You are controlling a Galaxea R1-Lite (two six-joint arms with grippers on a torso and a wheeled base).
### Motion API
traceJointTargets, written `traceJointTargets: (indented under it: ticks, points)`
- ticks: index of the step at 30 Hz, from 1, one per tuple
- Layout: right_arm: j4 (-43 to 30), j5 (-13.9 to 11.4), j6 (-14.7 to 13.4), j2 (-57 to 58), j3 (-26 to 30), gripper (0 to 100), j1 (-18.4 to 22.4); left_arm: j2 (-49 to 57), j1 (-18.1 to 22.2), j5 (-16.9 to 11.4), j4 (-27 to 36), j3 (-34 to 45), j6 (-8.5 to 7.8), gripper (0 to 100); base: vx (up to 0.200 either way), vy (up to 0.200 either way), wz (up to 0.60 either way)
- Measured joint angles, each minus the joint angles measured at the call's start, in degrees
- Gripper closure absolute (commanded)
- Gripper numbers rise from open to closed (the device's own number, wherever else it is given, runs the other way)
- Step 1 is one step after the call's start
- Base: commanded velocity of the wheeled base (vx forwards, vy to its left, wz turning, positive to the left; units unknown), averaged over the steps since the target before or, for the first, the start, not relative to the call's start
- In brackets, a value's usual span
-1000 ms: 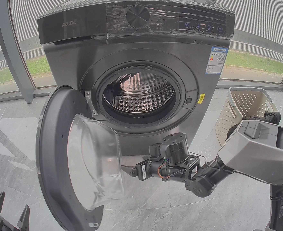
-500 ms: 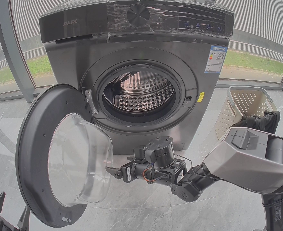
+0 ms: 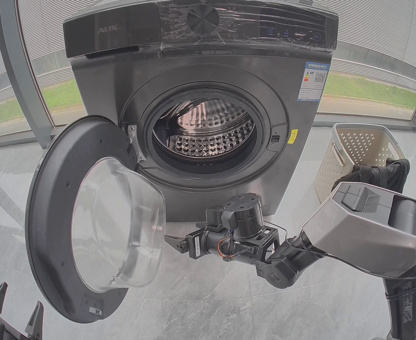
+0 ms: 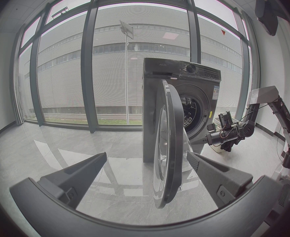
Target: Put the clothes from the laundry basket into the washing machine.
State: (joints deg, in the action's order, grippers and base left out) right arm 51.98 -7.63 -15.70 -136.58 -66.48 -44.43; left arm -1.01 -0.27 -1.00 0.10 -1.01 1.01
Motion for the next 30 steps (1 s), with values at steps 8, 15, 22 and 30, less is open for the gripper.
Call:
traceJointTargets:
  ticks: [8,15,22,30]
  points:
    - [-0.3,1.0,0.0,-2.2,-3.9,0,0.0,0.0,0.0,0.0,0.0,0.0,-0.01,0,0.000,0.000,0.00]
    - [-0.5,3.0,-0.5,-5.4,-9.5,0,-1.4,0.0,0.0,0.0,0.0,0.0,0.02,0,0.000,0.000,0.00]
    - [0.0,4.7,-3.8,-7.3,-13.4,0,-2.5,0.0,0.0,0.0,0.0,0.0,0.02,0,0.000,0.000,0.00]
    - [-0.8,6.1,-5.1,-8.7,-17.4,0,-3.6,0.0,0.0,0.0,0.0,0.0,0.10,0,0.000,0.000,0.00]
